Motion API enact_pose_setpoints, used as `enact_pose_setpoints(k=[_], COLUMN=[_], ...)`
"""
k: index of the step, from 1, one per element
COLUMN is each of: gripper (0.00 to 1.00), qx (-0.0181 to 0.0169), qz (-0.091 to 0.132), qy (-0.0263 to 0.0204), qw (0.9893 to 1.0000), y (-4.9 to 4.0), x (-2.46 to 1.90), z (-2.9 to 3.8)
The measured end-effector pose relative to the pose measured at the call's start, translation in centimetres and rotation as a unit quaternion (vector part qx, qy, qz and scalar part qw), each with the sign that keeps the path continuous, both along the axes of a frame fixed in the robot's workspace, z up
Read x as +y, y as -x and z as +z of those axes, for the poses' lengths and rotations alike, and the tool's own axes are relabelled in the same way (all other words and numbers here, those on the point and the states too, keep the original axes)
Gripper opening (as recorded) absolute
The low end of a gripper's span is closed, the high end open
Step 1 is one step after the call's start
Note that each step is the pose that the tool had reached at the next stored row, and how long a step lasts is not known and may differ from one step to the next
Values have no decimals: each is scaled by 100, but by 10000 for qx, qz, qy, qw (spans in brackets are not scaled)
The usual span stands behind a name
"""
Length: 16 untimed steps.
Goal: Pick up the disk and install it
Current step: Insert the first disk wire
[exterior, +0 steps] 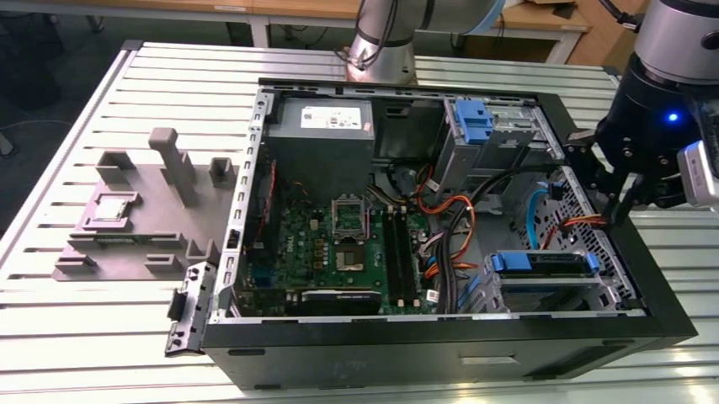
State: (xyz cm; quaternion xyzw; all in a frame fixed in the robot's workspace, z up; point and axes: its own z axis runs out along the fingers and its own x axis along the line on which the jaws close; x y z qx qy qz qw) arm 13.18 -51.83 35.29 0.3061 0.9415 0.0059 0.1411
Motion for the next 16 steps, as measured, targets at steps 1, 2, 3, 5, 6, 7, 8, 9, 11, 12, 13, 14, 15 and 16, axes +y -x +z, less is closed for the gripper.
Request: enact_pose_setpoints(k=[1, 2, 3, 5, 6, 7, 8, 9, 11, 12, 13, 14, 15, 16], gripper=[17, 17, 17, 17, 17, 17, 17, 17, 17, 17, 17, 17, 17, 17], qx=[0, 0, 0, 1, 0, 0, 0, 0, 0, 0, 0, 0, 0, 0], qz=[0, 0, 0, 0, 1, 1, 0, -3, -59, -122, -191, -267, -347, -432], qy=[1, 1, 2, 3, 2, 1, 2, 1, 0, 1, 1, 1, 2, 2], qw=[10000, 10000, 10000, 10000, 10000, 10000, 10000, 10000, 10000, 9999, 9998, 9996, 9994, 9991], y=[0, 0, 4, 38, 58, 77, 87, 90, 90, 91, 91, 91, 90, 91], x=[0, 0, -1, 0, -1, -1, -1, -2, 0, 0, -1, -1, -1, -1], z=[1, 1, 1, 2, 1, 1, 1, 1, 0, 1, 1, 1, 1, 1])
